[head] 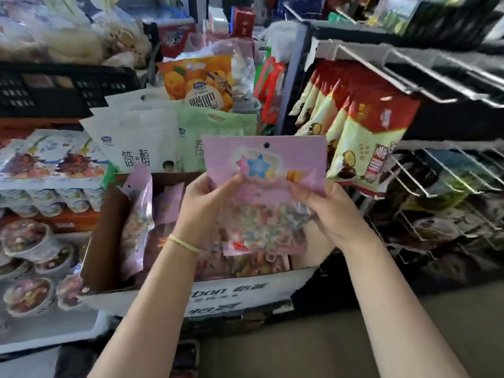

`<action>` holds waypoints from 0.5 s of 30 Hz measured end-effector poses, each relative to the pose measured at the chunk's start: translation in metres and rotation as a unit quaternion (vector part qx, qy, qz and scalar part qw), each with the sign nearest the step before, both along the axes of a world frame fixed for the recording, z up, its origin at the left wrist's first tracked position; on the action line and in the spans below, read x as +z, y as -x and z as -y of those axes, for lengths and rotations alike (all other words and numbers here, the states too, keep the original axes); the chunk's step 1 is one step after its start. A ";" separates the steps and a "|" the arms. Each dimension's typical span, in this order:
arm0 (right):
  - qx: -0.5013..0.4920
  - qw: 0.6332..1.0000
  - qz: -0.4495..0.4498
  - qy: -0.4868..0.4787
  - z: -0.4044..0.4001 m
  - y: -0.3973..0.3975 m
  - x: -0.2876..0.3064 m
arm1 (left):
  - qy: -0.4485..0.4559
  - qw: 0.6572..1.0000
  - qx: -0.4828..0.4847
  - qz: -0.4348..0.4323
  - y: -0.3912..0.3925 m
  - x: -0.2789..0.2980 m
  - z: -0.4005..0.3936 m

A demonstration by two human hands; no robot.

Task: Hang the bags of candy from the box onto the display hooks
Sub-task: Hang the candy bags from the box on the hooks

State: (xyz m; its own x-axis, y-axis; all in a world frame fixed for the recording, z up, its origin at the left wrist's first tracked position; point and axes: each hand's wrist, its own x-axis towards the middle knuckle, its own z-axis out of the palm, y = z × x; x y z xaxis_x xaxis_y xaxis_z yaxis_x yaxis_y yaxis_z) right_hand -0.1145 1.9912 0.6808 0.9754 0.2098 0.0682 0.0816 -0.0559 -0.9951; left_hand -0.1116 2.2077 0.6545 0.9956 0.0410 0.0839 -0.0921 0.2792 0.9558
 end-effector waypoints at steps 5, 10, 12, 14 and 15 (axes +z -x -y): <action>-0.006 0.997 0.013 -0.075 0.113 0.031 0.015 | -0.012 0.996 -0.070 0.053 0.016 0.029 0.107; -0.059 0.987 0.053 -0.137 0.271 0.059 0.034 | 0.001 0.992 -0.076 0.099 0.044 0.067 0.278; -0.087 0.983 0.067 -0.144 0.337 0.073 0.043 | 0.000 0.991 -0.085 0.099 0.053 0.079 0.353; -0.135 0.978 0.068 -0.143 0.406 0.084 0.048 | 0.003 0.989 -0.114 0.093 0.055 0.083 0.427; -0.161 0.975 0.067 -0.135 0.441 0.087 0.047 | 0.003 0.987 -0.135 0.085 0.054 0.083 0.463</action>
State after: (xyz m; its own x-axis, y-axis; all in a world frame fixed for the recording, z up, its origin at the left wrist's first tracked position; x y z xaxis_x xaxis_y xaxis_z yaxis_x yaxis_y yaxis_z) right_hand -0.2019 1.5503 0.7280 0.9660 -0.1502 0.2105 0.2342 0.1628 -0.9585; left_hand -0.1659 1.7447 0.7379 0.9419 -0.2234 0.2508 -0.1719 0.3210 0.9314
